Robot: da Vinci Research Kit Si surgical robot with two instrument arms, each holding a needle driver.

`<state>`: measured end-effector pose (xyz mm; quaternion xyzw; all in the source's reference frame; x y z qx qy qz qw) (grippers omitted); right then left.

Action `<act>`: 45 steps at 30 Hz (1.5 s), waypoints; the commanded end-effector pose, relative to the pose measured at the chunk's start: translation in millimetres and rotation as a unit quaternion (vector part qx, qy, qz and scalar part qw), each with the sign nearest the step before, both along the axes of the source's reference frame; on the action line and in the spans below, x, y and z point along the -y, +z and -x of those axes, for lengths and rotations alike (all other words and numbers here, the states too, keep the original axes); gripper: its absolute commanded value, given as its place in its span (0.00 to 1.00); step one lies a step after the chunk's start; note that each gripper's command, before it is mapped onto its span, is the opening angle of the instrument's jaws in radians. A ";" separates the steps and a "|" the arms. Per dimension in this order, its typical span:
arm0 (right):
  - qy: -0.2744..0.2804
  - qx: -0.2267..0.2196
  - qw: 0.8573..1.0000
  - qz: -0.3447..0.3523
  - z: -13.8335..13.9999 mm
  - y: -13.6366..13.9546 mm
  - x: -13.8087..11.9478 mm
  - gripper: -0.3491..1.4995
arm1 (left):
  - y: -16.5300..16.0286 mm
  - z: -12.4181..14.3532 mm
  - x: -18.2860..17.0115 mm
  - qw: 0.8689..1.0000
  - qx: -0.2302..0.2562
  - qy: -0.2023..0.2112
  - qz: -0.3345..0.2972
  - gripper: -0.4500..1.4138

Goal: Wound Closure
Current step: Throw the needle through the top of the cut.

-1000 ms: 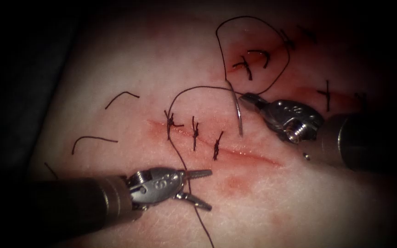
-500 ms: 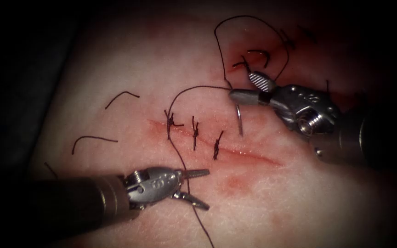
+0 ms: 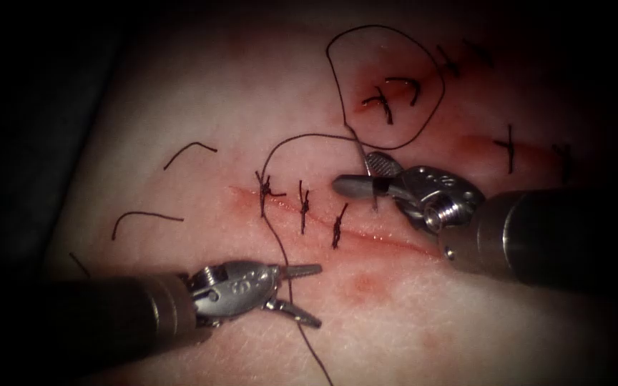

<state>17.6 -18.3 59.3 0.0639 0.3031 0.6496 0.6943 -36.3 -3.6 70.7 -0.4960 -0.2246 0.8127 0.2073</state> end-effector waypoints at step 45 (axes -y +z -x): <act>0.104 -0.294 0.947 -0.072 2.3 -3.0 4.4 0.95 | -1.0 -0.9 0.1 1.000 -0.013 -0.005 -0.002 0.54</act>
